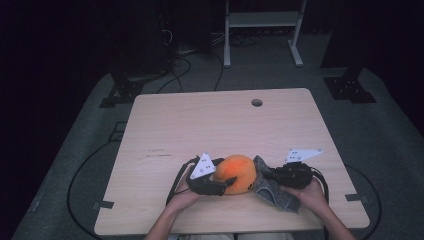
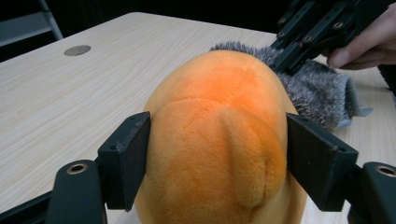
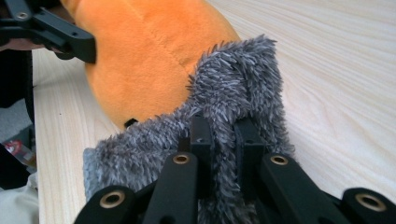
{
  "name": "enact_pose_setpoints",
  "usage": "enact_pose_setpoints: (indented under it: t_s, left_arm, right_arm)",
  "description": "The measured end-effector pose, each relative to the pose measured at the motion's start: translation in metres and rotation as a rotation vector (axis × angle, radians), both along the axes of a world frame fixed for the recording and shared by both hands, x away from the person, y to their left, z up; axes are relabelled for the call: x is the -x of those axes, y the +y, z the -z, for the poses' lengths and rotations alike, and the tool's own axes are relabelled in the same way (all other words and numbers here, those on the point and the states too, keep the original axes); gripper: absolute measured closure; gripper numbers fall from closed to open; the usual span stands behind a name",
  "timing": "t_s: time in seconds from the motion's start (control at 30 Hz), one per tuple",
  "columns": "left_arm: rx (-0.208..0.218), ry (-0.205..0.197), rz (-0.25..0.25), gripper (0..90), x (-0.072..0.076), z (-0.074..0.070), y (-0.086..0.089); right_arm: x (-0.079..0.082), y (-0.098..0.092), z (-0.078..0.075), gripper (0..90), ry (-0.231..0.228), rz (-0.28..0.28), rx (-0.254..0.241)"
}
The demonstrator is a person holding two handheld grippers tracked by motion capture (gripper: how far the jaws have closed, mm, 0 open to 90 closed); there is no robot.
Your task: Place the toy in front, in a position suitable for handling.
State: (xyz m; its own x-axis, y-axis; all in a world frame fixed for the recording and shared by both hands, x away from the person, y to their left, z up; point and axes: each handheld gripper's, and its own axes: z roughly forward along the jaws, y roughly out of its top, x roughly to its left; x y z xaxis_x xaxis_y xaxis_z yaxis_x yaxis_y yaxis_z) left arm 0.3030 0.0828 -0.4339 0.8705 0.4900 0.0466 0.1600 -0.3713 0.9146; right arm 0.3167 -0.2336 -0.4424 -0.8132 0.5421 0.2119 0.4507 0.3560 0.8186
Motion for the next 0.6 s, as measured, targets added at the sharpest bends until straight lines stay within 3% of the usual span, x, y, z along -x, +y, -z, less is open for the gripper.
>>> enact_pose_setpoints:
  t_s: [0.1, 0.2, 0.3, 0.37, 0.43, 0.53, 0.6]
  left_arm:
    - [-0.011, 0.0, -0.005, 33.7, 0.002, 0.002, 0.004]
    - [-0.014, -0.017, 0.022, 36.8, 0.005, 0.004, 0.008]
    - [-0.027, -0.033, 0.047, 38.2, 0.007, 0.004, 0.007]
    - [-0.048, -0.042, 0.059, 38.7, 0.008, 0.004, 0.008]
    - [-0.059, -0.033, 0.061, 38.7, 0.008, 0.004, 0.012]
    - [-0.069, -0.015, 0.062, 38.7, 0.006, 0.006, 0.022]
    - [-0.064, 0.0, 0.062, 38.6, 0.005, 0.006, 0.026]
  right_arm:
    - [0.0, 0.0, -0.005, 80.5, -0.02, 0.002, 0.009]
    - [-0.001, -0.004, -0.015, 80.5, -0.037, 0.0, -0.028]
    - [0.002, 0.002, -0.028, 80.5, -0.07, -0.047, -0.09]
    - [0.002, 0.011, -0.033, 80.5, -0.085, -0.079, -0.095]
    - [0.0, 0.018, -0.031, 80.5, -0.085, -0.086, -0.069]
    - [-0.007, 0.018, -0.018, 80.5, -0.04, -0.077, -0.07]
    - [-0.009, 0.014, -0.009, 80.5, -0.014, -0.059, -0.042]
